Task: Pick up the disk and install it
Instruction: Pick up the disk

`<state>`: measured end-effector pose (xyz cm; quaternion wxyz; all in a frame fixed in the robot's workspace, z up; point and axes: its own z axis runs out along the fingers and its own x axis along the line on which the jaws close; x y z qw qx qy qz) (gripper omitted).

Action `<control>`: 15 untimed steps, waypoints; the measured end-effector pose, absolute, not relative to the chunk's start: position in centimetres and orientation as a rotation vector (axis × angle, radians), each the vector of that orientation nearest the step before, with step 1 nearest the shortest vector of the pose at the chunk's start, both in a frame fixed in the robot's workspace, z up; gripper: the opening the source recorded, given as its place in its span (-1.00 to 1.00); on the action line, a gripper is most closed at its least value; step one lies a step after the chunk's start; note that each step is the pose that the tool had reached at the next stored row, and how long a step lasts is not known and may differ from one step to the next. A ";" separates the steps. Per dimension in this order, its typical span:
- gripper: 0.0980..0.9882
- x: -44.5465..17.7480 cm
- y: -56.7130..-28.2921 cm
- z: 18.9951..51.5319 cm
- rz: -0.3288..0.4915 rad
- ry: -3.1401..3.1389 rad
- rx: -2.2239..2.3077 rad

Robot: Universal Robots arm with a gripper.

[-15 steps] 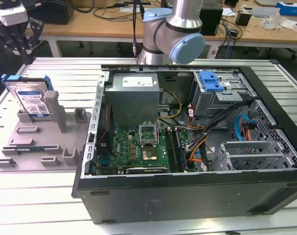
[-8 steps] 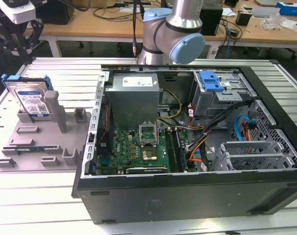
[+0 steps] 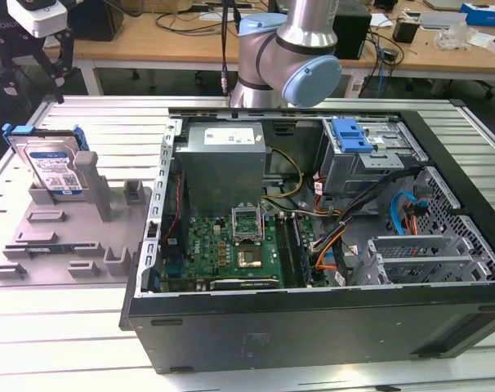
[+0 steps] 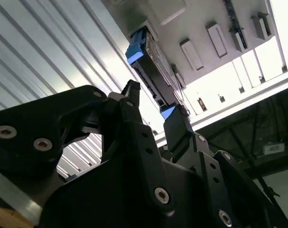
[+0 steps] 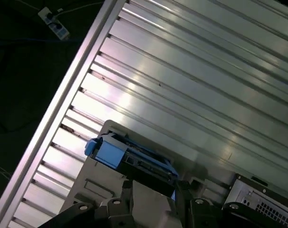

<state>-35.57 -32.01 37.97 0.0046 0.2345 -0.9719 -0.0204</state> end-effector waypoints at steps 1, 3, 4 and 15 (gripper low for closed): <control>-0.14 -35.6 -32.0 38.0 -0.064 -3.044 0.735; -0.14 -35.6 -32.0 38.0 -0.065 -3.043 0.740; -0.14 -35.6 -32.0 38.0 -0.065 -3.039 0.756; -0.14 -35.6 -32.0 38.0 -0.060 -2.931 1.090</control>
